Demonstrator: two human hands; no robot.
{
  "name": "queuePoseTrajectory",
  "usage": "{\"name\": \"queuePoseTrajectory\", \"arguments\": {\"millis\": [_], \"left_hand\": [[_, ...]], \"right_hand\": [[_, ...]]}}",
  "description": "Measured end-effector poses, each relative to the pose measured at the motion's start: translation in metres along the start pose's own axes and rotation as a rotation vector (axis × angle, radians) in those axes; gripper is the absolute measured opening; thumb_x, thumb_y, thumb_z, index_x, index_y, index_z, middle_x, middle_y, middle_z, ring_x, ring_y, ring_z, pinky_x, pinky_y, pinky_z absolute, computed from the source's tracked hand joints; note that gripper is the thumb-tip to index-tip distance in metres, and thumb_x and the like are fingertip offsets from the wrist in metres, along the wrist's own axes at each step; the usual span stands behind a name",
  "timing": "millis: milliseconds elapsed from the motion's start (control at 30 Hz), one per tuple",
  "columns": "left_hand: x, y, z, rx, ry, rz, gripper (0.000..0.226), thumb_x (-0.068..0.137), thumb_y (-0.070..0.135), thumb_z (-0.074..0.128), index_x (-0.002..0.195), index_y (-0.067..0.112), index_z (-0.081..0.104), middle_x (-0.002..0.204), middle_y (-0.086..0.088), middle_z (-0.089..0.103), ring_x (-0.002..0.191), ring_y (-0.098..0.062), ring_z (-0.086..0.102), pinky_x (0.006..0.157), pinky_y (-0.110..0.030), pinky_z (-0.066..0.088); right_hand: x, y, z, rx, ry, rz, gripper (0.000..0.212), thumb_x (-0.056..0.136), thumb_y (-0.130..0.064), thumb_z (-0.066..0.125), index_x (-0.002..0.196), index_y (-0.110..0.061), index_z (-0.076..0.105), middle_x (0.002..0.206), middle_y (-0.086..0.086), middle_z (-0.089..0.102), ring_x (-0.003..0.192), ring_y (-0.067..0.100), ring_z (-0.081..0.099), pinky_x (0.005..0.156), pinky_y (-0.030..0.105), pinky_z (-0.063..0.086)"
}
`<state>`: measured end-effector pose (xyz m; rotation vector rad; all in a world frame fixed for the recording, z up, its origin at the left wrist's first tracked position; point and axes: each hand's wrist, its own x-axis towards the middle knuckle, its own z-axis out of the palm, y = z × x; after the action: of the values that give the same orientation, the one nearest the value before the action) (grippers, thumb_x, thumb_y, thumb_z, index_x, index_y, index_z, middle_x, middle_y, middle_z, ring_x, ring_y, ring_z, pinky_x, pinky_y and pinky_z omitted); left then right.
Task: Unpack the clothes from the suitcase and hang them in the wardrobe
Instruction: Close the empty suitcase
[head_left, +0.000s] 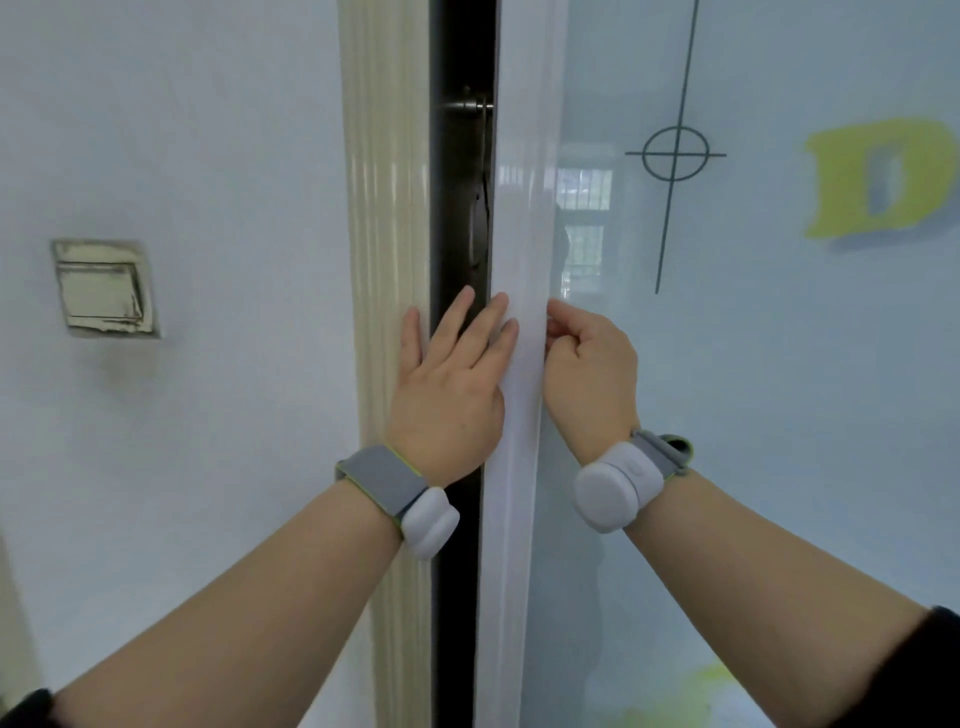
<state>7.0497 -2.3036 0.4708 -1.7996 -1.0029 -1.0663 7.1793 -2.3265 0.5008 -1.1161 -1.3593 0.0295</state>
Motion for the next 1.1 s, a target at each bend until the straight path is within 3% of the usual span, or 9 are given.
{"name": "queuePoseTrajectory", "arguments": {"millis": [167, 333, 467, 567, 700, 833, 933, 1033, 1100], "left_hand": [[-0.008, -0.004, -0.002, 0.040, -0.024, -0.047, 0.055, 0.077, 0.012, 0.049, 0.132, 0.009, 0.052, 0.147, -0.006, 0.043, 0.140, -0.027, 0.030, 0.111, -0.056, 0.009], [-0.017, -0.015, -0.009, 0.087, -0.064, -0.058, 0.055, 0.077, 0.012, 0.050, 0.131, 0.008, 0.053, 0.146, -0.007, 0.044, 0.139, -0.028, 0.030, 0.111, -0.055, 0.008], [-0.030, -0.020, -0.016, 0.087, -0.112, -0.097, 0.052, 0.082, 0.015, 0.041, 0.132, 0.009, 0.053, 0.145, -0.005, 0.045, 0.138, -0.027, 0.032, 0.110, -0.056, 0.009], [-0.044, -0.026, -0.021, 0.075, -0.105, -0.132, 0.050, 0.085, 0.013, 0.052, 0.136, 0.012, 0.050, 0.147, -0.002, 0.043, 0.140, -0.023, 0.027, 0.112, -0.052, 0.007], [-0.057, -0.038, -0.038, 0.067, -0.131, -0.203, 0.054, 0.085, 0.013, 0.051, 0.139, 0.015, 0.046, 0.147, 0.000, 0.042, 0.140, -0.019, 0.024, 0.114, -0.047, 0.007], [-0.077, -0.063, -0.062, 0.043, -0.142, -0.295, 0.055, 0.077, 0.009, 0.036, 0.129, 0.010, 0.055, 0.132, -0.003, 0.056, 0.132, -0.021, 0.039, 0.113, -0.043, 0.016], [-0.102, -0.089, -0.081, 0.090, -0.130, -0.374, 0.048, 0.077, 0.008, 0.035, 0.116, 0.007, 0.062, 0.116, -0.005, 0.063, 0.115, -0.023, 0.053, 0.110, -0.041, 0.025], [-0.133, -0.116, -0.098, 0.102, -0.139, -0.474, 0.039, 0.081, 0.007, 0.038, 0.109, 0.008, 0.064, 0.106, -0.004, 0.065, 0.101, -0.017, 0.054, 0.104, -0.039, 0.035], [-0.157, -0.133, -0.108, 0.111, -0.147, -0.539, 0.035, 0.083, 0.007, 0.039, 0.107, 0.006, 0.064, 0.101, -0.004, 0.066, 0.096, -0.015, 0.053, 0.096, -0.027, 0.039]], "right_hand": [[0.000, -0.001, 0.012, -0.081, -0.090, -0.092, 0.050, 0.082, -0.019, 0.032, 0.121, -0.017, 0.063, 0.110, 0.008, 0.064, 0.102, 0.021, 0.058, 0.092, 0.025, 0.044], [0.001, 0.002, 0.024, -0.082, -0.177, -0.193, 0.044, 0.087, -0.017, 0.033, 0.121, -0.009, 0.059, 0.104, 0.015, 0.058, 0.087, 0.015, 0.049, 0.073, 0.016, 0.032], [-0.018, 0.003, 0.036, 0.039, -0.161, -0.221, 0.051, 0.086, -0.003, 0.036, 0.136, -0.002, 0.045, 0.121, 0.015, 0.045, 0.109, 0.020, 0.044, 0.094, 0.015, 0.029], [-0.043, -0.001, 0.052, 0.098, -0.062, -0.386, 0.057, 0.080, -0.006, 0.030, 0.133, 0.005, 0.047, 0.123, 0.020, 0.046, 0.109, 0.023, 0.040, 0.097, 0.015, 0.024], [-0.063, -0.007, 0.078, 0.291, -0.249, -0.432, 0.061, 0.080, -0.017, 0.026, 0.134, 0.003, 0.048, 0.126, 0.017, 0.047, 0.117, 0.022, 0.044, 0.105, 0.018, 0.030], [-0.080, -0.019, 0.103, 0.394, -0.406, -0.475, 0.059, 0.080, -0.009, 0.027, 0.135, 0.003, 0.045, 0.126, 0.015, 0.045, 0.116, 0.011, 0.040, 0.102, 0.006, 0.028], [-0.098, -0.030, 0.126, 0.425, -0.567, -0.517, 0.059, 0.080, -0.002, 0.032, 0.138, -0.004, 0.044, 0.128, 0.010, 0.044, 0.113, 0.011, 0.044, 0.096, 0.018, 0.040], [-0.117, -0.041, 0.154, 0.450, -0.729, -0.544, 0.059, 0.080, -0.004, 0.033, 0.138, -0.010, 0.044, 0.129, 0.005, 0.043, 0.106, 0.015, 0.052, 0.088, 0.030, 0.047], [-0.130, -0.048, 0.175, 0.452, -0.815, -0.565, 0.056, 0.083, -0.005, 0.034, 0.137, -0.014, 0.045, 0.128, 0.002, 0.042, 0.099, 0.015, 0.054, 0.084, 0.032, 0.049]]}}
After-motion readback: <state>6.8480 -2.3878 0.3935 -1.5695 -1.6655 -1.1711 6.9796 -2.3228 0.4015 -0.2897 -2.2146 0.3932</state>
